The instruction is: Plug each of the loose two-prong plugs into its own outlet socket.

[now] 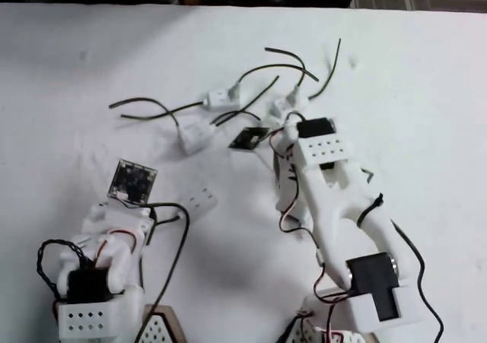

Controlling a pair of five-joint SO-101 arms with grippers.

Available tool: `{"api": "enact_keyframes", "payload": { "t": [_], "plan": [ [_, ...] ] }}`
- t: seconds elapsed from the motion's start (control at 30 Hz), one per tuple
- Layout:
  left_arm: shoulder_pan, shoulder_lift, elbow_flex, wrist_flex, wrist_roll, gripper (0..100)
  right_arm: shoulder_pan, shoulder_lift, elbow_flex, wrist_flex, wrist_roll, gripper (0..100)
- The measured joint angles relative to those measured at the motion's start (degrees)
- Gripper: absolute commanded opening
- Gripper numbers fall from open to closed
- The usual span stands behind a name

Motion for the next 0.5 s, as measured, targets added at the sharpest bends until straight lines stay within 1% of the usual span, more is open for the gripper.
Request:
{"api": "enact_keyframes", "payload": {
  "t": [0.13,0.33,0.5],
  "plan": [
    [0.0,0.0,0.0,0.0,0.0,18,0.7,0.9,2.4,-1.9,-0.5,25.5],
    [0.0,0.0,0.0,0.0,0.0,18,0.1,4.5,4.6,-10.0,-8.6,25.5],
    [0.0,0.0,0.0,0.0,0.0,18,-1.1,8.8,4.7,-12.1,-11.7,25.5]
  ]
}}
